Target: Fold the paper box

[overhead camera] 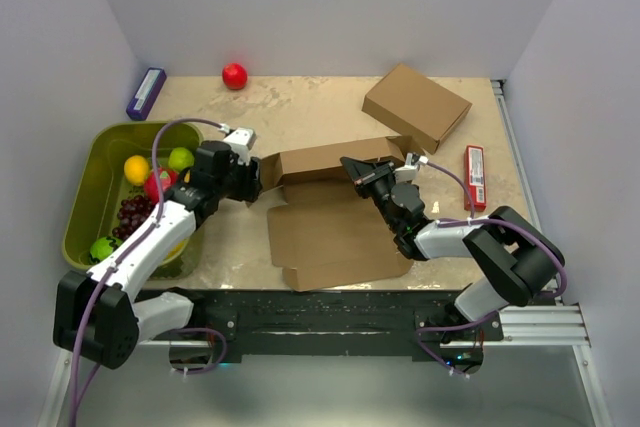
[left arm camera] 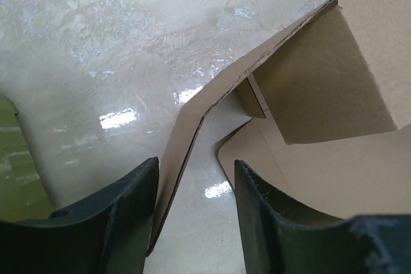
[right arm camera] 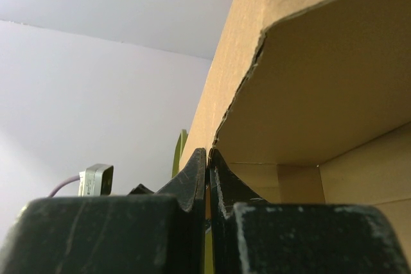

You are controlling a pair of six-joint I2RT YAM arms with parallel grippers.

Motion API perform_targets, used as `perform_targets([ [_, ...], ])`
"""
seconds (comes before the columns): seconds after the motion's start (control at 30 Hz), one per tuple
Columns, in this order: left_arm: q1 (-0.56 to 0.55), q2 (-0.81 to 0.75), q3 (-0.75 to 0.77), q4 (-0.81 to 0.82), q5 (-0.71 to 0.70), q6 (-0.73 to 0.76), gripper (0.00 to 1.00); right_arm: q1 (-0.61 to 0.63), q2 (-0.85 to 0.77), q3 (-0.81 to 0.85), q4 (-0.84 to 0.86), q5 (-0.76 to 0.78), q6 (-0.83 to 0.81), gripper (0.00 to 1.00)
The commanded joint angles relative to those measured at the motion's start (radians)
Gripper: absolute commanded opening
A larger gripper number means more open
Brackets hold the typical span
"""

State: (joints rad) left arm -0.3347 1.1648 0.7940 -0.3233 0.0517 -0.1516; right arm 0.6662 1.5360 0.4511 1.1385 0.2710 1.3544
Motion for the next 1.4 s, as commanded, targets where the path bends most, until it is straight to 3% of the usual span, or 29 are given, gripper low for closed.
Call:
perform_targets([
  [0.0, 0.005, -0.042, -0.041, 0.019, 0.051, -0.049, 0.57, -0.007, -0.002, -0.015, -0.023, 0.01, -0.024, 0.0],
  [0.13, 0.005, -0.037, -0.064, 0.017, 0.045, -0.045, 0.62, -0.007, 0.006, -0.011, -0.023, 0.008, -0.028, 0.0],
  [0.2, 0.005, -0.03, -0.052, 0.003, 0.042, -0.037, 0.5, -0.005, 0.012, -0.009, -0.02, 0.004, -0.024, 0.0],
  [0.23, 0.005, -0.033, -0.049, 0.001, 0.045, -0.037, 0.36, -0.005, 0.013, -0.008, -0.019, 0.004, -0.024, 0.0],
  [0.33, 0.005, -0.051, -0.026, 0.001, 0.059, -0.042, 0.17, -0.007, 0.013, -0.003, -0.023, 0.004, -0.028, 0.0],
  [0.37, 0.005, -0.054, -0.009, 0.0, 0.063, -0.045, 0.15, -0.005, 0.016, -0.003, -0.025, 0.004, -0.029, 0.0],
  [0.67, 0.005, -0.056, 0.068, -0.03, 0.151, -0.095, 0.08, -0.007, 0.027, -0.003, -0.029, 0.011, -0.047, 0.0],
  [1.37, -0.021, -0.073, -0.004, 0.119, 0.241, -0.264, 0.06, 0.001, 0.061, -0.011, -0.014, 0.016, -0.078, 0.0],
])
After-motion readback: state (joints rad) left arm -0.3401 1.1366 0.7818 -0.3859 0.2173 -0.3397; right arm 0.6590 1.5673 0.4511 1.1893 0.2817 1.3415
